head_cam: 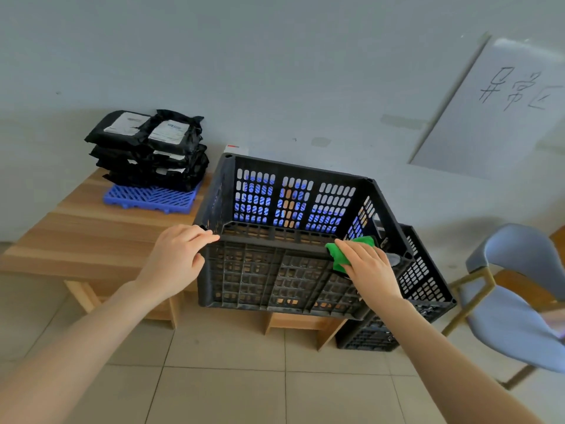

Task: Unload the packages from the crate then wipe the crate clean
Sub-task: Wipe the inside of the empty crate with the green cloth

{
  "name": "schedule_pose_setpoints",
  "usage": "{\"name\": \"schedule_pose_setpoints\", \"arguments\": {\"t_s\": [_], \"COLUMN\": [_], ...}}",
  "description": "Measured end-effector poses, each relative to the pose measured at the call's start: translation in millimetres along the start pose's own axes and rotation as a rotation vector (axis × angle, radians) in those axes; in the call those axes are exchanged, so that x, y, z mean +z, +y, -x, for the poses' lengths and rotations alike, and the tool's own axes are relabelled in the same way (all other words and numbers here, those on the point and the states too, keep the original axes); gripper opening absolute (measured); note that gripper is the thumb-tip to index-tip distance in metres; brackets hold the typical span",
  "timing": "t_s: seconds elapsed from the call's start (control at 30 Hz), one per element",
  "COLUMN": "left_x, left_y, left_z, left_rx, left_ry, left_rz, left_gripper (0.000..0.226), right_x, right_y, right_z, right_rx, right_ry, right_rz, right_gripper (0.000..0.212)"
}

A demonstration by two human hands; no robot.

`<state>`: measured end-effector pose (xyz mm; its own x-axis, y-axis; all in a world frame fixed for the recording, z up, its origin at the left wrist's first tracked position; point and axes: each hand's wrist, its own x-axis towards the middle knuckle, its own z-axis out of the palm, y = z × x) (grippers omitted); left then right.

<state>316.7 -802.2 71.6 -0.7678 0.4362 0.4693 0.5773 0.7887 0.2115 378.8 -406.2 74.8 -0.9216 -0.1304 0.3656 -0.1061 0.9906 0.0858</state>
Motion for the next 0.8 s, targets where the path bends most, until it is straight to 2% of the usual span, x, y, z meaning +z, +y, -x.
{"name": "schedule_pose_setpoints", "arguments": {"t_s": [0.17,0.3,0.43,0.67,0.8], "left_x": [2,2,4,12,12], "left_y": [4,10,17,24,30], "left_z": [0,0,-2,-4,-5], "left_rx": [-0.004,-0.056,-0.1,-0.166,-0.2], "left_ry": [0.008,-0.008,-0.021,-0.04,-0.058], "left_rz": [-0.029,-0.057,-0.091,-0.163,-0.182], "left_gripper": [0.05,0.049,0.049,0.05,0.049], "right_x": [-5,-12,-14,-16,-27], "right_y": [46,76,96,132,154], "right_z": [15,28,34,44,57], "right_rx": [0.147,0.256,0.215,0.079,0.162], "right_ry": [-0.134,-0.165,-0.168,-0.028,0.087], "right_rz": [-0.083,-0.001,-0.042,-0.131,-0.172], "right_gripper": [0.062,0.061,0.052,0.06,0.052]}}
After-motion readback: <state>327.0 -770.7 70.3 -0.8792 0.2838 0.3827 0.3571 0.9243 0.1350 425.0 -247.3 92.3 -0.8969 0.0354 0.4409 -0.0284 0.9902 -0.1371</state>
